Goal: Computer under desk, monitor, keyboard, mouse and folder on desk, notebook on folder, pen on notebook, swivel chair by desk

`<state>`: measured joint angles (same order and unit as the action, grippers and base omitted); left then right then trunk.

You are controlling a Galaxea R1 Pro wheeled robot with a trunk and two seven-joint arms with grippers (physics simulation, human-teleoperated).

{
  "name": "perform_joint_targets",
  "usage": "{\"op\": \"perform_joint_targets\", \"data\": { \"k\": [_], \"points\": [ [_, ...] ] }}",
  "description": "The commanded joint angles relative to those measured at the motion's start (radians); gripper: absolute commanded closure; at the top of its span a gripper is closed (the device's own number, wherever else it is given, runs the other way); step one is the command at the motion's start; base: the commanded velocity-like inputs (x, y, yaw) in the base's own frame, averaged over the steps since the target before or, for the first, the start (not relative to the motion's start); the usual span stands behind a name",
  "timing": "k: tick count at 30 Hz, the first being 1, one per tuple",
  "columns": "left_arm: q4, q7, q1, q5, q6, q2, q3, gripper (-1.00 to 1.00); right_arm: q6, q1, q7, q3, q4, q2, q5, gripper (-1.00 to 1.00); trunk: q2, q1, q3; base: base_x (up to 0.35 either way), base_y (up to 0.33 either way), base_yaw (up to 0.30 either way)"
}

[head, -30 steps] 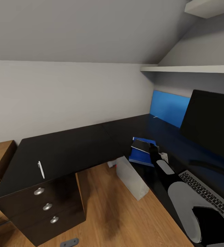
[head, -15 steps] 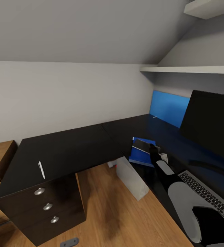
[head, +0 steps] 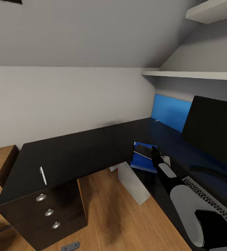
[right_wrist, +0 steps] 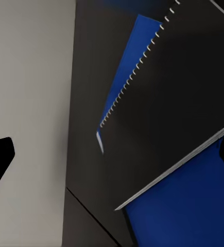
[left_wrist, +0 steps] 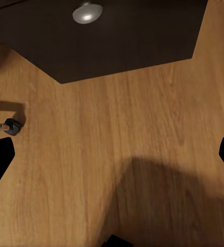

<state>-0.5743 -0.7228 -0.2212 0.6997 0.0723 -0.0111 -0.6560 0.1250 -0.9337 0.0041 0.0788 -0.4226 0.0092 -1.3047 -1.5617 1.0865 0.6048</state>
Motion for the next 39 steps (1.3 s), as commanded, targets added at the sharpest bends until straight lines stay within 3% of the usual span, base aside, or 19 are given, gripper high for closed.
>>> {"op": "perform_joint_targets", "data": {
  "k": [1, 25, 33, 39],
  "points": [
    [-0.001, -0.006, -0.001, 0.01, 0.008, -0.001, -0.008, -1.0, 0.002, 0.0, 0.0, 0.002, -0.001, 0.001, -0.01, -1.0, 0.007, -0.004, -0.002, 0.0, 0.0, 0.0],
    [0.004, -0.006, -0.001, 0.012, 0.006, 0.0, -0.008, -1.0, 0.001, 0.0, 0.015, 0.006, -0.048, 0.001, -0.011, -1.0, 0.175, -0.096, -0.077, 0.0, 0.0, 0.0],
    [0.019, -0.004, -0.001, 0.012, 0.005, 0.0, -0.008, -1.0, 0.003, 0.0, 0.016, -0.044, -0.057, 0.007, -0.011, -1.0, 0.231, -0.127, -0.103, 0.0, 0.0, 0.0],
    [0.03, -0.004, -0.001, 0.013, 0.005, 0.0, -0.009, -1.0, 0.004, 0.01, 0.016, -0.056, -0.086, 0.01, -0.011, -1.0, 0.231, -0.127, -0.103, 0.0, 0.0, 0.0]
  ]
}}
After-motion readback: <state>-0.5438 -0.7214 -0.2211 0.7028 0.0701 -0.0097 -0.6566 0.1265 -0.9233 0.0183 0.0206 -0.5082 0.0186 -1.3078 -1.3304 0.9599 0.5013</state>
